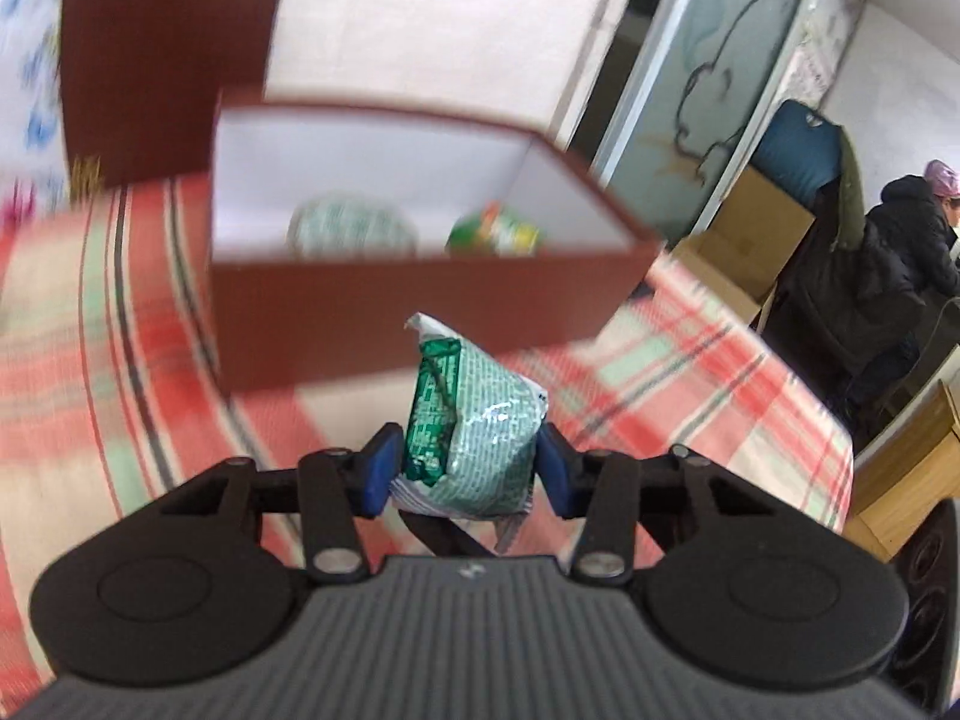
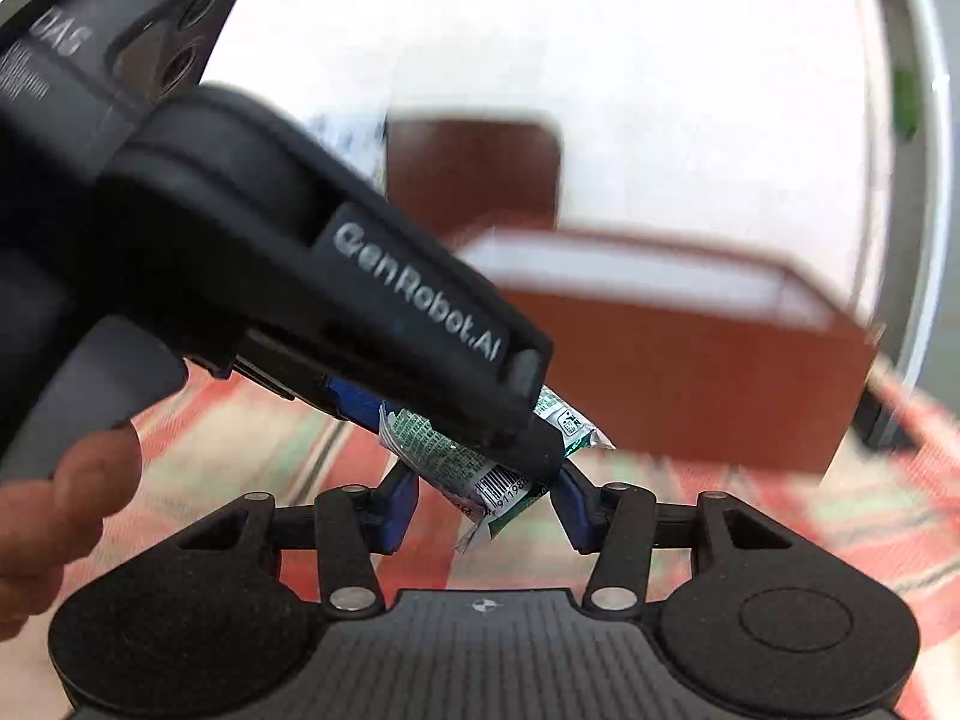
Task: Organize objects
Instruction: 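Pass the gum pack to the left gripper, then drop it into the box, then grasp the clear cotton swab bag with the right gripper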
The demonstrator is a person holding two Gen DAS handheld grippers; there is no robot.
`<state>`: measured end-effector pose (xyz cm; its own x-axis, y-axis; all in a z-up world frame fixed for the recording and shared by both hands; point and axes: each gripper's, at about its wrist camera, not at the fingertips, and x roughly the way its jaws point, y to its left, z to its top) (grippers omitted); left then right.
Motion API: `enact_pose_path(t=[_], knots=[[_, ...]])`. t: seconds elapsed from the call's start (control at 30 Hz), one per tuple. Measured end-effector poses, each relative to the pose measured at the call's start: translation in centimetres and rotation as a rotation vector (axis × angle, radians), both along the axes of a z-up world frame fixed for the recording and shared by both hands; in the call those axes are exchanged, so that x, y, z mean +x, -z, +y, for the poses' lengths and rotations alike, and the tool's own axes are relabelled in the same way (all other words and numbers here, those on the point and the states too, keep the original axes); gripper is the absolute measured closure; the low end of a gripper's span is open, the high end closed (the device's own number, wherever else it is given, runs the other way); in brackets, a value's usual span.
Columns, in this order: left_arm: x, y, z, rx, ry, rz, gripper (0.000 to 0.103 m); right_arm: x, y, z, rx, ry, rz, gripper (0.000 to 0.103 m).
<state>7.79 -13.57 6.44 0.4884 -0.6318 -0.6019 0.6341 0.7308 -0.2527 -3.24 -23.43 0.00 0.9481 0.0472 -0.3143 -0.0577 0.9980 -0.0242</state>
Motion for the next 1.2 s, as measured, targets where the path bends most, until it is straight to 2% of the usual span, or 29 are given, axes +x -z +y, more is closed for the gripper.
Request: enact_pose_path(t=[0.07,0.1,0.2,0.23,0.27,0.3,0.37,0.4,0.47,0.63,0.73,0.83,1.0,1.1,1.13,1.17,1.2], knots=[[1.0,-1.7,-1.0,0.0,0.002,-0.053,0.053,0.6,-1.1,-0.5,-0.012,0.022,-0.064,0.054],[1.7,-2.5,-1.6,0.01,-0.006,-0.076,0.048,1.3,-1.6,-0.8,-0.019,0.033,-0.091,0.054],[4.6,-4.2,-3.5,0.045,-0.089,-0.12,0.009,4.6,-3.5,-2.1,-0.022,0.076,-0.134,0.054],[5.5,-4.4,-3.9,0.055,-0.124,-0.145,0.009,6.1,-4.0,-2.7,-0.012,0.097,-0.143,0.052],[6.3,-4.4,-4.2,0.079,-0.157,-0.158,0.009,7.8,-4.2,-3.2,-0.015,0.117,-0.135,0.037],[7.1,-4.1,-4.3,0.104,-0.193,-0.154,0.01,9.7,-4.2,-3.7,-0.038,0.144,-0.106,0.032],[7.7,-3.6,-3.5,0.094,-0.235,-0.123,0.01,12.1,-3.7,-4.9,-0.046,0.221,-0.053,0.034],[7.7,-3.4,-2.9,0.078,-0.235,-0.117,0.01,12.2,-3.6,-5.6,-0.003,0.234,-0.048,0.034],[7.2,-2.8,-2.1,0.095,-0.253,-0.139,0.01,11.0,-3.4,-6.7,0.066,0.233,-0.085,0.032],[4.7,-1.2,0.3,0.076,-0.243,-0.137,0.01,6.8,-2.2,-5.3,0.026,0.252,-0.187,0.027],[3.1,0.1,2.4,0.079,-0.26,-0.147,0.01,5.3,-1.4,-3.9,0.034,0.198,-0.152,0.027],[2.3,2.2,5.7,0.103,-0.32,-0.095,0.01,5.3,-0.2,-1.3,0.019,0.108,-0.06,0.028],[3.3,5.8,13.8,0.203,-0.534,-0.044,0.01,6.0,0.2,2.6,-0.004,-0.086,0.06,0.028],[3.7,7.2,19.3,0.304,-0.693,-0.088,0.01,6.6,1.0,5.6,-0.025,-0.201,0.138,0.028],[3.8,8.0,21.1,0.344,-0.747,-0.11,0.007,7.1,1.2,6.7,-0.038,-0.236,0.16,0.028],[3.8,8.6,23.0,0.34,-0.787,-0.126,0.004,7.2,1.6,8.0,-0.051,-0.271,0.179,0.028],[3.7,8.8,25.2,0.255,-0.818,-0.095,0.004,7.9,1.8,9.1,-0.064,-0.299,0.192,0.028]])
